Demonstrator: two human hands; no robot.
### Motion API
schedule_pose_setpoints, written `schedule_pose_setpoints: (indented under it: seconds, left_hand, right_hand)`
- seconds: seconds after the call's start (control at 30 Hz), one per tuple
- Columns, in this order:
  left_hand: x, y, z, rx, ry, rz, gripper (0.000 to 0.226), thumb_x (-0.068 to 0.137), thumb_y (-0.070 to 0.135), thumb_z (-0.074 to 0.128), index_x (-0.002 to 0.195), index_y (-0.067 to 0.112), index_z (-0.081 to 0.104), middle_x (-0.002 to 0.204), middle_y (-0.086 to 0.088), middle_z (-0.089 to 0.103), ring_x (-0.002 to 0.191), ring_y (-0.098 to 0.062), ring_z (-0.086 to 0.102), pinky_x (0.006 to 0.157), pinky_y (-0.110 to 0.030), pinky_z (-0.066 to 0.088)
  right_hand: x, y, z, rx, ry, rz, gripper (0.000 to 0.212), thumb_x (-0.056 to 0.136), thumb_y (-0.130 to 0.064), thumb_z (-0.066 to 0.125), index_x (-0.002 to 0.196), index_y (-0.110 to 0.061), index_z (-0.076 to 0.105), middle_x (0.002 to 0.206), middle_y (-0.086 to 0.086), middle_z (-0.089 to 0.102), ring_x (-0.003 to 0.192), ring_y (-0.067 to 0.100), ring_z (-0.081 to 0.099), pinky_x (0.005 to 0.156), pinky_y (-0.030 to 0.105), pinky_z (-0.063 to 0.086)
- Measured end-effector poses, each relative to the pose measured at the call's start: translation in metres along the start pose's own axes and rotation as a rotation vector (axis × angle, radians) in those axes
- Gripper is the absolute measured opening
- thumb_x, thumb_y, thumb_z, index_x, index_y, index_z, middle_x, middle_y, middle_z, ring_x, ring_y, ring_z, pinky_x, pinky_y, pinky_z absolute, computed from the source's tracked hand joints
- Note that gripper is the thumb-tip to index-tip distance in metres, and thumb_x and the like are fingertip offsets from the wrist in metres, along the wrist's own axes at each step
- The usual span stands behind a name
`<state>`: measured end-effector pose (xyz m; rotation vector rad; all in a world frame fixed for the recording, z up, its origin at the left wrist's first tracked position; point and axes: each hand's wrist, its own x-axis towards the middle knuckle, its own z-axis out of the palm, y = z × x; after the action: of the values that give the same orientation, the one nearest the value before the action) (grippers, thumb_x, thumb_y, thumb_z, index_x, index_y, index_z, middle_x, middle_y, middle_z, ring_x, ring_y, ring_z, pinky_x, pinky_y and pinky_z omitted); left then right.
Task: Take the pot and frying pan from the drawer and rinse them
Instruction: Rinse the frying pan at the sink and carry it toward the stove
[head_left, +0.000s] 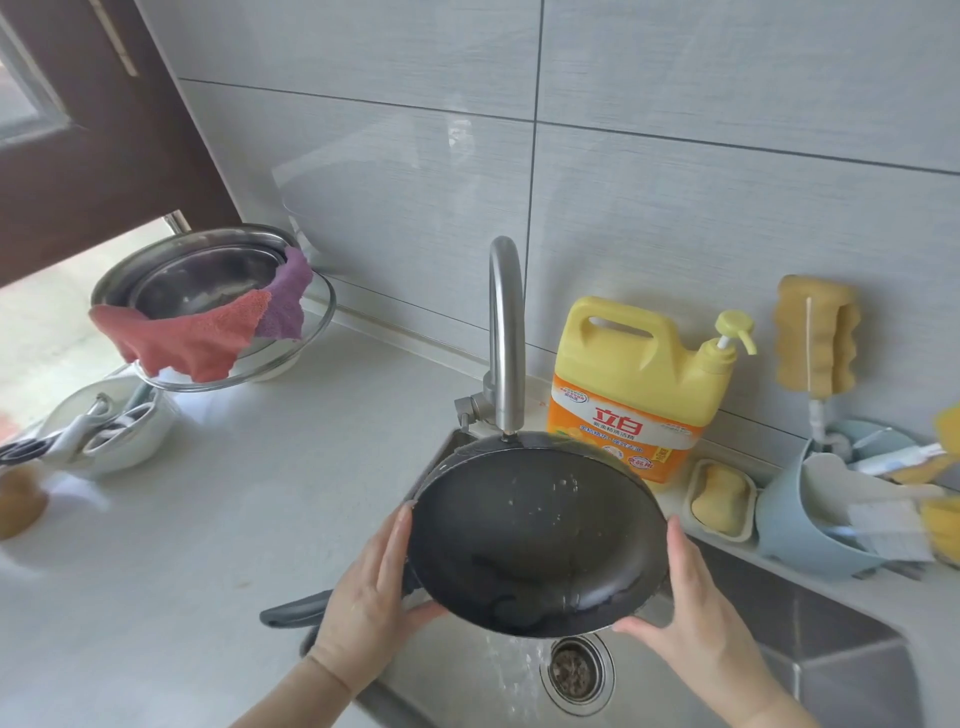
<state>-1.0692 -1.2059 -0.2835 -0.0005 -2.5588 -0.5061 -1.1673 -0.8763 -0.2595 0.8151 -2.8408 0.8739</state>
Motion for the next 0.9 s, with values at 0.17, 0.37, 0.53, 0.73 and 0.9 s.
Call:
schedule_pose_setpoints:
  seconds: [0.17, 0.37, 0.53, 0.73, 0.9]
  left_hand:
    - [0.014, 0.021, 0.014, -0.018, -0.019, 0.076, 0.104, 0.083, 0.072, 0.054, 0.156, 0.012, 0.01, 0.145, -0.01, 0.04, 0.128, -0.023, 0.047, 0.098, -0.031, 0.046]
    - [0.016, 0.026, 0.019, -0.014, -0.034, 0.092, 0.107, 0.078, 0.069, 0.058, 0.156, 0.013, 0.011, 0.144, -0.011, 0.04, 0.126, -0.023, 0.047, 0.094, -0.035, 0.051]
    - [0.004, 0.01, 0.012, -0.002, -0.024, 0.051, 0.112, 0.077, 0.074, 0.057, 0.157, 0.015, 0.008, 0.146, -0.006, 0.039, 0.129, -0.021, 0.046, 0.098, -0.03, 0.045]
    - [-0.009, -0.011, -0.007, 0.039, 0.007, 0.01, 0.118, 0.07, 0.072, 0.068, 0.155, 0.011, 0.015, 0.141, -0.011, 0.045, 0.123, -0.023, 0.052, 0.087, -0.03, 0.053]
    - [-0.017, -0.022, -0.02, 0.046, 0.038, -0.059, 0.11, 0.071, 0.076, 0.062, 0.15, 0.008, 0.024, 0.138, -0.012, 0.047, 0.119, -0.024, 0.053, 0.087, -0.026, 0.051]
  right_hand:
    - [-0.013, 0.024, -0.01, -0.021, -0.002, 0.114, 0.149, 0.028, -0.039, 0.097, 0.151, -0.007, 0.018, 0.139, 0.01, 0.041, 0.113, 0.036, 0.061, 0.058, 0.038, 0.056]
    - [-0.018, 0.027, -0.017, 0.005, -0.043, 0.171, 0.155, 0.024, -0.034, 0.1, 0.152, -0.011, 0.017, 0.14, 0.009, 0.04, 0.101, 0.043, 0.066, 0.057, 0.042, 0.056]
    - [-0.01, 0.013, -0.01, 0.013, -0.055, 0.099, 0.156, 0.031, -0.044, 0.096, 0.158, -0.018, 0.009, 0.14, 0.003, 0.041, 0.114, 0.023, 0.053, 0.066, 0.027, 0.053]
    - [0.003, -0.011, 0.004, 0.003, -0.081, 0.01, 0.157, 0.037, -0.041, 0.099, 0.158, -0.019, 0.001, 0.143, 0.004, 0.039, 0.106, 0.034, 0.068, 0.072, 0.026, 0.054]
    - [0.014, -0.032, 0.009, -0.032, -0.117, -0.016, 0.158, 0.036, -0.048, 0.098, 0.157, -0.013, 0.004, 0.136, 0.006, 0.053, 0.1, 0.026, 0.07, 0.07, 0.017, 0.051]
